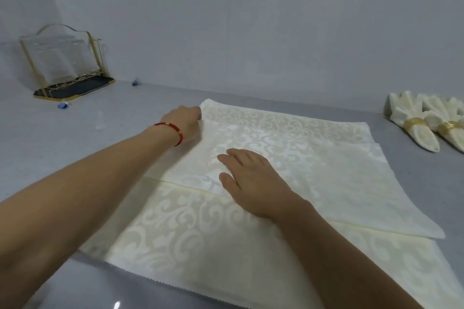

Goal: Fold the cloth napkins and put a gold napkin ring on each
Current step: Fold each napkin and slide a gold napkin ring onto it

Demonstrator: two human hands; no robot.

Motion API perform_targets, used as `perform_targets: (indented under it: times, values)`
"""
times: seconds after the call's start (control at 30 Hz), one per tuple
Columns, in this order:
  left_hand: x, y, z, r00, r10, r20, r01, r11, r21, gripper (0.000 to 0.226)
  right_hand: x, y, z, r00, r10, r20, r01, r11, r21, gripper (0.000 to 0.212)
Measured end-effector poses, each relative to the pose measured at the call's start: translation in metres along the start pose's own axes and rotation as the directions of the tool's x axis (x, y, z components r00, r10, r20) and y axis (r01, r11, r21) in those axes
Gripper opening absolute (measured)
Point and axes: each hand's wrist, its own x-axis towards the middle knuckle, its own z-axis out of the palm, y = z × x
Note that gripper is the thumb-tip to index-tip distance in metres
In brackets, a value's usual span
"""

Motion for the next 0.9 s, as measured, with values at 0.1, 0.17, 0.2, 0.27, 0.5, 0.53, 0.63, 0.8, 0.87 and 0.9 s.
perform_targets:
  times: [0.1, 0.17, 0.2, 0.27, 0.5, 0.53, 0.63, 0.8, 0.87, 0.9]
  values:
    - [0.029, -0.015, 0.013, 1.000, 0.004, 0.012, -0.005, 0.998, 0.067, 0.040, 0.000, -0.001, -0.001, 1.000, 0.004, 0.002, -0.004, 1.000, -0.006, 0.053]
    - [0.041, -0.018, 0.018, 0.999, 0.001, 0.044, -0.004, 0.997, 0.078, 0.037, 0.001, -0.001, 0.000, 1.000, 0.000, 0.008, 0.000, 1.000, -0.001, 0.054]
    - [0.046, -0.019, 0.018, 0.999, -0.009, 0.047, 0.007, 0.999, 0.040, 0.033, 0.001, -0.001, 0.000, 1.000, 0.000, 0.015, 0.000, 1.000, 0.010, 0.053]
    - [0.052, -0.016, 0.015, 0.999, -0.037, 0.032, 0.038, 0.999, -0.024, 0.024, 0.002, 0.001, 0.000, 1.000, 0.002, 0.011, -0.002, 0.999, 0.034, 0.052]
    - [0.020, -0.005, -0.007, 0.990, -0.003, -0.140, -0.040, 0.952, -0.302, 0.013, 0.002, 0.002, -0.012, 0.997, 0.001, -0.080, 0.014, 0.982, 0.190, 0.050]
    - [0.008, -0.001, -0.010, 0.978, 0.044, -0.202, -0.108, 0.942, -0.317, 0.012, 0.003, 0.003, -0.016, 0.983, 0.032, -0.179, 0.013, 0.970, 0.245, 0.046]
    - [-0.040, 0.023, -0.019, 0.893, 0.231, -0.387, -0.353, 0.892, -0.283, 0.010, 0.003, 0.005, -0.028, 0.903, 0.265, -0.338, -0.046, 0.841, 0.539, 0.034]
    - [-0.115, 0.071, -0.011, 0.838, 0.289, -0.463, -0.458, 0.834, -0.308, 0.004, -0.001, 0.005, -0.039, 0.881, 0.471, -0.044, -0.171, 0.404, 0.899, 0.026]
    - [-0.134, 0.083, -0.005, 0.873, 0.263, -0.410, -0.430, 0.812, -0.395, 0.004, -0.004, 0.010, -0.044, 0.884, 0.467, -0.012, -0.217, 0.435, 0.874, 0.027]
    - [-0.144, 0.086, -0.003, 0.895, 0.244, -0.372, -0.404, 0.797, -0.449, 0.009, -0.006, 0.011, -0.045, 0.886, 0.463, 0.012, -0.250, 0.456, 0.854, 0.027]
